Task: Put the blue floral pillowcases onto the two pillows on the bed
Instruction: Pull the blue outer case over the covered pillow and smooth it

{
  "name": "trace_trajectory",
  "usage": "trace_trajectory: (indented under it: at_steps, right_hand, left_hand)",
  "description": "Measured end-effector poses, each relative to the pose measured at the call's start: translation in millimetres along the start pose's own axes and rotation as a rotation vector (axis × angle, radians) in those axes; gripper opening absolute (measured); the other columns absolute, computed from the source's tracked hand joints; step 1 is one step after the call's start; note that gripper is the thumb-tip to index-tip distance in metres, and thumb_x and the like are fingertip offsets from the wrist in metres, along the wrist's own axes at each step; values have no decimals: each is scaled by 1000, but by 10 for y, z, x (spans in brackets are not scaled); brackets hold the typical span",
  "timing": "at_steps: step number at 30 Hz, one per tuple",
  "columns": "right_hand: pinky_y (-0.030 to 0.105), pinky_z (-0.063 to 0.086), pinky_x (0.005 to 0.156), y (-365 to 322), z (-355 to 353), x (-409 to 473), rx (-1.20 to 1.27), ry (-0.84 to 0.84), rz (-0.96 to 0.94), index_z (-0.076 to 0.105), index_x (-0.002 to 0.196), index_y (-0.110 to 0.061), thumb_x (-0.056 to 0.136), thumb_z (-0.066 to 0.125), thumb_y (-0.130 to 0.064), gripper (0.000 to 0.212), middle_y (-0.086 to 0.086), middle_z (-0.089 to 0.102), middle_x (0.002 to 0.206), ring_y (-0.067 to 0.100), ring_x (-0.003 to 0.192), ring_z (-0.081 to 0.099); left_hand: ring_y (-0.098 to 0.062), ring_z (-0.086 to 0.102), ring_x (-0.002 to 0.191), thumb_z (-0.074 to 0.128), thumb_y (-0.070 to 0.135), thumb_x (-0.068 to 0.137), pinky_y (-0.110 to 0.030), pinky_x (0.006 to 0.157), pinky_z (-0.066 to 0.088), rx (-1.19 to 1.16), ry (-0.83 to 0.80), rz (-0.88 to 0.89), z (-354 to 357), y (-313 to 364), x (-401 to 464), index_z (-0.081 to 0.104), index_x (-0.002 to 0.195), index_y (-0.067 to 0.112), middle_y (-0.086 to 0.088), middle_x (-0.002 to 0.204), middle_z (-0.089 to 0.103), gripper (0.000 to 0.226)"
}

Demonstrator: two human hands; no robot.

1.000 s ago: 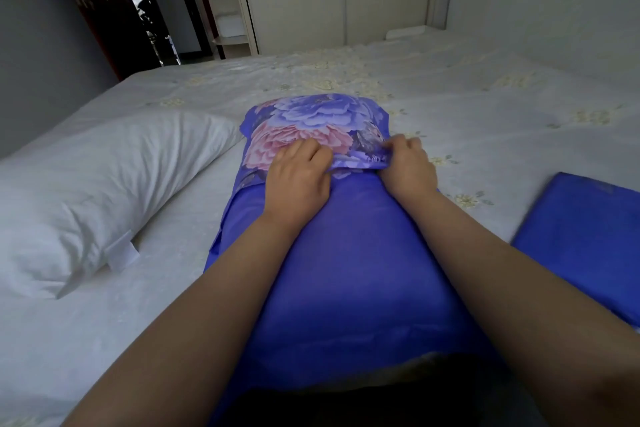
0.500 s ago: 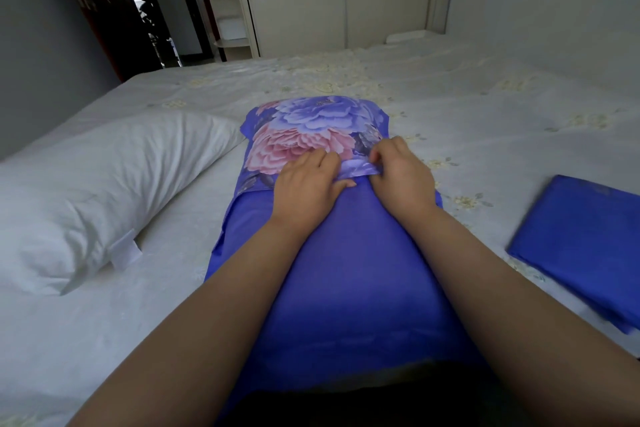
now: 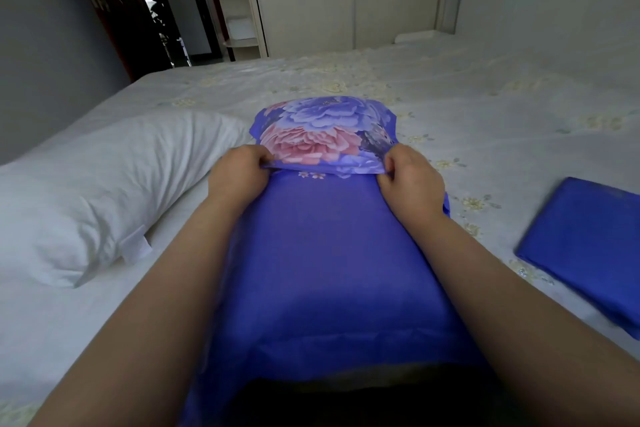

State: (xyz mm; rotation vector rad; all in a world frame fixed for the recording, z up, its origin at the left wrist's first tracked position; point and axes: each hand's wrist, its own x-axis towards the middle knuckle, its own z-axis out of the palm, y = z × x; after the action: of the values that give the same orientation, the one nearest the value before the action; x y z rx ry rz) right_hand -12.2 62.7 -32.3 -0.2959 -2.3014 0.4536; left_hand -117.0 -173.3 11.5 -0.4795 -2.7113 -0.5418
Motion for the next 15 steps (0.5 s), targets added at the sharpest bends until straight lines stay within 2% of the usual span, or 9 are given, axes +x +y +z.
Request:
trace_trajectory:
  at_steps: [2, 4, 6, 8, 11, 13, 15]
  right_hand:
    - [31, 32, 54, -65, -9, 54, -10, 104, -201, 48, 73, -11, 83, 58, -13, 15, 6, 50, 79, 25, 73, 47]
    - [36, 41, 60, -138, 0, 107, -12, 174, -419, 52, 75, -7, 83, 59, -7, 11, 10, 54, 85, 28, 76, 49]
    - [37, 43, 69, -221, 12, 139, 4, 152, -598, 55, 79, -9, 81, 57, -5, 5, 11, 57, 97, 30, 84, 50]
    - [37, 42, 75, -316, 25, 129, -8, 58, -732, 59, 84, -13, 84, 51, -11, 8, 10, 57, 110, 30, 95, 51]
    - [39, 42, 81, -417, 48, 149, -138, -38, -792, 67, 96, -24, 88, 42, -25, 26, 11, 56, 124, 32, 104, 54]
    - [41, 44, 82, -443, 96, 204, -268, -75, -743, 69, 99, -27, 88, 44, -27, 27, 12, 56, 127, 33, 104, 56]
    - [42, 45, 84, -493, 113, 285, -429, -125, -639, 72, 97, -25, 87, 50, -30, 25, 13, 57, 128, 34, 103, 57]
  left_hand:
    - [-29, 61, 92, 55, 10, 80, -30, 72, 43, -133, 64, -38, -45, -8, 23, 65, 91, 21, -4, 91, 68, 18]
    - [-24, 60, 83, 53, 3, 76, -30, 68, 43, -324, 149, -13, -72, -16, 30, 52, 83, 23, 3, 84, 64, 21]
    - [-23, 60, 88, 49, -5, 71, -33, 72, 47, -382, 248, 209, -53, -11, 21, 42, 76, 23, 2, 93, 64, 29]
    - [-26, 58, 95, 48, -5, 73, -32, 73, 45, -224, 340, 506, -13, 0, 3, 47, 70, 17, -4, 104, 64, 22]
    - [-26, 52, 108, 52, 13, 84, -31, 74, 46, 62, 402, 750, 43, -26, 32, 67, 75, 15, -7, 115, 64, 18]
    - [-29, 51, 114, 49, 22, 87, -37, 82, 47, 240, 371, 747, 71, -77, 74, 72, 90, 17, -6, 120, 63, 24]
    - [-32, 51, 117, 43, 26, 87, -43, 90, 42, 398, 307, 636, 41, -98, 104, 72, 98, 18, -7, 121, 62, 32]
